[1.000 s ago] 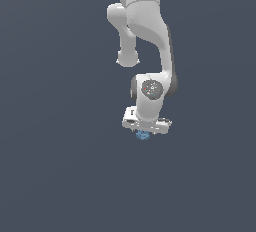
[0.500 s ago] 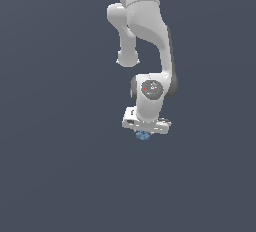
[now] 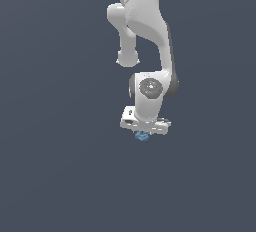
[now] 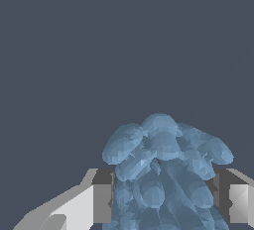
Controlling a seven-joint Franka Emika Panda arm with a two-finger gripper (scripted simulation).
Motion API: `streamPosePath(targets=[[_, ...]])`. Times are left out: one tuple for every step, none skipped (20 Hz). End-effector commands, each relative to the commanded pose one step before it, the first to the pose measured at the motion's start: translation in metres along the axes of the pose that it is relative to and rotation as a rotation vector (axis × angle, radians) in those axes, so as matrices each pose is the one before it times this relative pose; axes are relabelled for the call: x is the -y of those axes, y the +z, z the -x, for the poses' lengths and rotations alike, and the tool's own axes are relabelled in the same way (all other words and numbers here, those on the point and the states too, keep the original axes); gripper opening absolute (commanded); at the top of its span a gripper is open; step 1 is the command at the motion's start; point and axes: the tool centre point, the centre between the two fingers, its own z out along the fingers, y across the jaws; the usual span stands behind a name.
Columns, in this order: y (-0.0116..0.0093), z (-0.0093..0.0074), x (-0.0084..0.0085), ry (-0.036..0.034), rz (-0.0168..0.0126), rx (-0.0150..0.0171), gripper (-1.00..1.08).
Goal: Pick up the object and move it to a goal position.
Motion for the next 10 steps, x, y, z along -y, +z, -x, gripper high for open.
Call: streamPosePath(targets=[[-0.01057, -0.00716, -0.00391, 0.00057, -0.00016, -0.00105, -1.0], [-0.00503, -0.00343, -0.00181, 0.0, 0.0, 0.0, -1.0], [-0.00544, -0.00372, -0.00195, 0.0, 0.0, 0.0, -1.0], [-0.00579, -0.00397, -0.00207, 0.0, 0.0, 0.0, -1.0], [-0.00609, -0.0042, -0.00217, 0.0, 0.0, 0.0, -1.0], [-0.00635, -0.0044, -0.00225, 0.0, 0.0, 0.0, -1.0], [-0.00656, -0.00458, -0.00232, 0.0, 0.0, 0.0, -1.0], [-0.00673, -0.00474, -0.00237, 0.0, 0.0, 0.0, -1.0], [-0.00687, -0.00487, -0.00241, 0.0, 0.0, 0.0, -1.0], [-0.00696, -0.00497, -0.00243, 0.0, 0.0, 0.0, -1.0]])
